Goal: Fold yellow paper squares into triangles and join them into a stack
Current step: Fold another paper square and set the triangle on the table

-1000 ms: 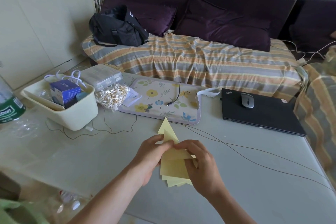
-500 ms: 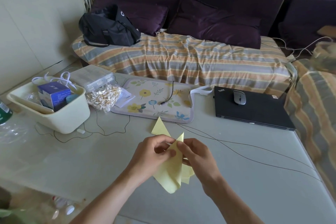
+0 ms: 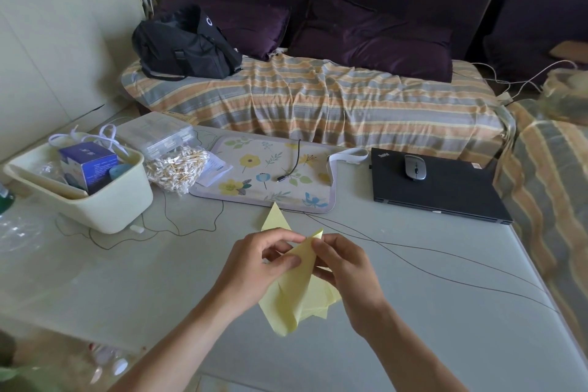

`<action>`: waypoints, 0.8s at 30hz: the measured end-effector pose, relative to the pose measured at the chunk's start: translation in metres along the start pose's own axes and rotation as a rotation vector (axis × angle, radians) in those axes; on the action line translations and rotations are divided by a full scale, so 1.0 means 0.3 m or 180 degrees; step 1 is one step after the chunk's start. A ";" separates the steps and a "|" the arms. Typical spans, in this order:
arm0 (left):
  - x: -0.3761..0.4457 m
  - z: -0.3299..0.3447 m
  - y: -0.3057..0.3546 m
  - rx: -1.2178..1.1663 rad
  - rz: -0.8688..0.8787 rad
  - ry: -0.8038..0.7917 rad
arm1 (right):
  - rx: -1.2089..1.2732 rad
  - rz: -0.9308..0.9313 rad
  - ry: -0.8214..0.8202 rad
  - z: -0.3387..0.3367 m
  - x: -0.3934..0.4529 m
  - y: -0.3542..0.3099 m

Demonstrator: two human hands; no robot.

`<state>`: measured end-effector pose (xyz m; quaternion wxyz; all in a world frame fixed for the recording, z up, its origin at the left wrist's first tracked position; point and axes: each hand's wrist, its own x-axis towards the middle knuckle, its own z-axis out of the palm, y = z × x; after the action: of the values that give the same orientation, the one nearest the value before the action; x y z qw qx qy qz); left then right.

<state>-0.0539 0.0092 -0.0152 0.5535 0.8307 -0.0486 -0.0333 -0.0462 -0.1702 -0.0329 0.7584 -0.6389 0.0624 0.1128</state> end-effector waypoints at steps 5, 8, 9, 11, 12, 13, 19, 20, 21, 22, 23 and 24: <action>0.003 -0.004 -0.006 0.0006 0.0014 -0.0082 | 0.0024 -0.0020 -0.0036 -0.009 0.007 0.008; 0.004 -0.006 -0.005 0.0007 0.0033 -0.0068 | 0.0087 -0.0013 -0.0028 -0.008 0.008 0.007; 0.004 -0.007 -0.004 0.0014 0.0030 -0.0065 | 0.0113 -0.0014 -0.0010 -0.008 0.008 0.006; 0.004 -0.008 -0.002 0.0035 0.0029 -0.0082 | 0.0137 -0.0028 0.0032 -0.011 0.009 0.005; 0.005 -0.008 -0.004 0.0033 0.0029 -0.0098 | 0.0134 -0.0036 0.0051 -0.013 0.010 0.005; 0.006 -0.009 -0.004 0.0021 0.0029 -0.0114 | 0.0125 -0.0043 0.0064 -0.014 0.010 0.004; 0.010 -0.012 -0.018 -0.0066 0.0010 -0.0120 | 0.0137 -0.0063 0.0117 -0.014 0.011 0.000; 0.012 -0.012 -0.020 -0.0080 0.0005 -0.0126 | 0.0146 -0.0056 0.0116 -0.014 0.010 -0.001; 0.014 -0.012 -0.022 -0.0100 -0.0001 -0.0131 | 0.0155 -0.0050 0.0116 -0.015 0.010 -0.001; 0.016 -0.012 -0.024 -0.0126 -0.0007 -0.0133 | 0.0164 -0.0049 0.0121 -0.015 0.010 -0.003; 0.017 -0.012 -0.025 -0.0152 -0.0009 -0.0138 | 0.0172 -0.0053 0.0127 -0.016 0.009 -0.004; 0.018 -0.011 -0.027 -0.0175 -0.0011 -0.0144 | 0.0182 -0.0062 0.0125 -0.015 0.009 -0.006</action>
<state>-0.0478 0.0147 -0.0213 0.5748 0.8144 -0.0587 -0.0543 -0.0430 -0.1747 -0.0325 0.7760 -0.6197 0.0742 0.0911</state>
